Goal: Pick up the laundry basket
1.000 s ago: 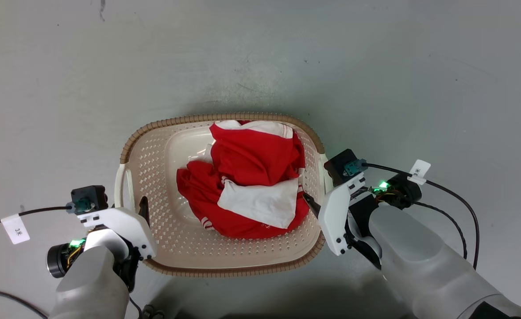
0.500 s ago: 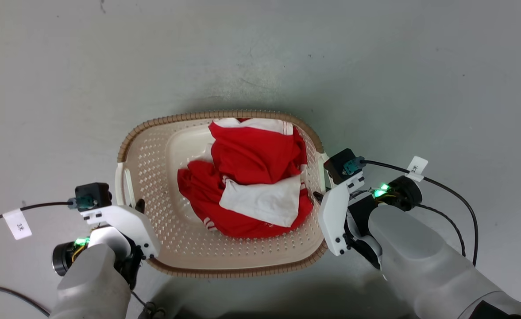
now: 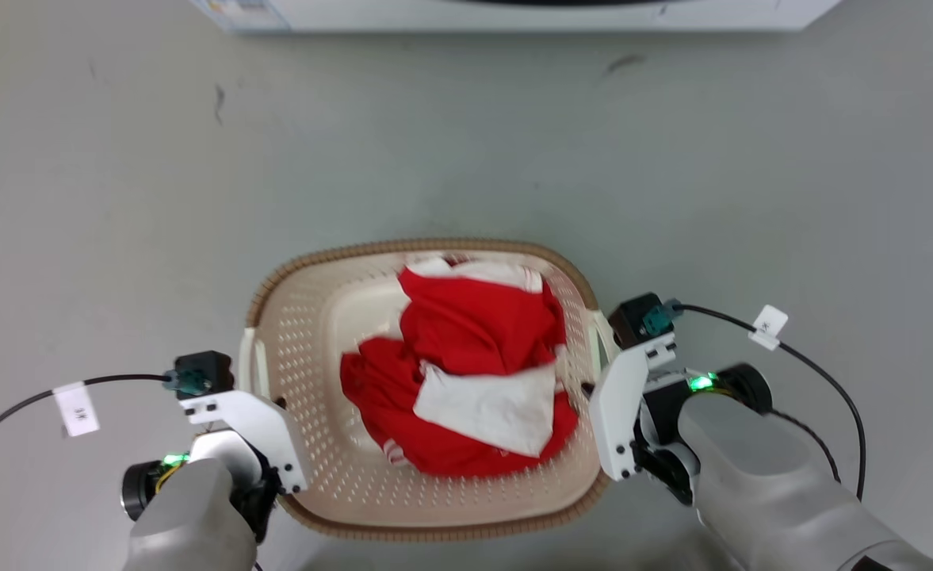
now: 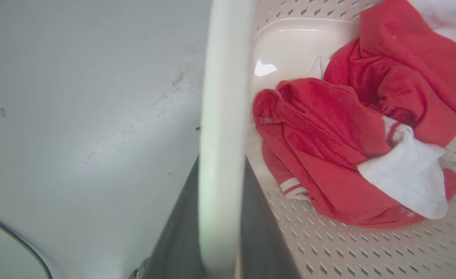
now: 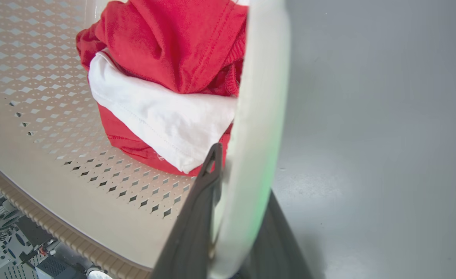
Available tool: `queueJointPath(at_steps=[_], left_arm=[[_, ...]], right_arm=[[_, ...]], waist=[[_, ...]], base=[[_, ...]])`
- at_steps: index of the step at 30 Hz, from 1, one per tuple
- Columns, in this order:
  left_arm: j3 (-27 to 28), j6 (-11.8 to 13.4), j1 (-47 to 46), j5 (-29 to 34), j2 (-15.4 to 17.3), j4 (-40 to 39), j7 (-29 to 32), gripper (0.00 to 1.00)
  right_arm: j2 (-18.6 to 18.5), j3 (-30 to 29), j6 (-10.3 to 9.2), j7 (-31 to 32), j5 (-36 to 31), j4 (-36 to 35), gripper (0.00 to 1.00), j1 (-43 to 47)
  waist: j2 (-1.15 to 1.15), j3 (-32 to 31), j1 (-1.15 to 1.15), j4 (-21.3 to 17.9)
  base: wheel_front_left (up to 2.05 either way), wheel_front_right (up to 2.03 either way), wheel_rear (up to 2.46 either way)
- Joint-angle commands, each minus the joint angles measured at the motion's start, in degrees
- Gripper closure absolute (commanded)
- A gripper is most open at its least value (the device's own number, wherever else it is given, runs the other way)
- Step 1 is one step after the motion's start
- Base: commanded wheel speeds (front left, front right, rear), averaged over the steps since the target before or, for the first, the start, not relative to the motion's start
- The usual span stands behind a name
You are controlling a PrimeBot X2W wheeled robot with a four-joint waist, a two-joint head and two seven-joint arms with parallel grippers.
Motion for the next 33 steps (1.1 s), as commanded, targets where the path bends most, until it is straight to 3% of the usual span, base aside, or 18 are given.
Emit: queueJointPath(at_steps=[1, 12, 33], left_arm=[[-0.64, -0.25, 0.43, -0.21, -1.88, -0.38, 1.48, 1.0], [-4.31, -0.58, 1.73, -2.0, -4.86, -0.47, 12.55, 1.0], [-11.86, -0.68, 1.13, -7.5, -5.52, -0.51, 30.27, 1.0]], right_arm=[[2.03, 0.83, 1.09, 0.81, 1.36, -0.29, 1.0, 1.42], [2.47, 2.2, 1.09, 9.38, 9.7, 1.37, 1.0, 4.7], [0.18, 3.25, 1.1, 21.22, 18.22, 3.77, 1.0, 6.54]], waist=[[0.0, -4.97, 0.0, -0.81], [0.0, -15.74, 0.0, -2.98], [0.0, -30.8, 0.0, -3.93]], base=[[0.0, 0.0, 0.0], [0.0, 0.0, 0.0], [0.0, 0.0, 0.0]])
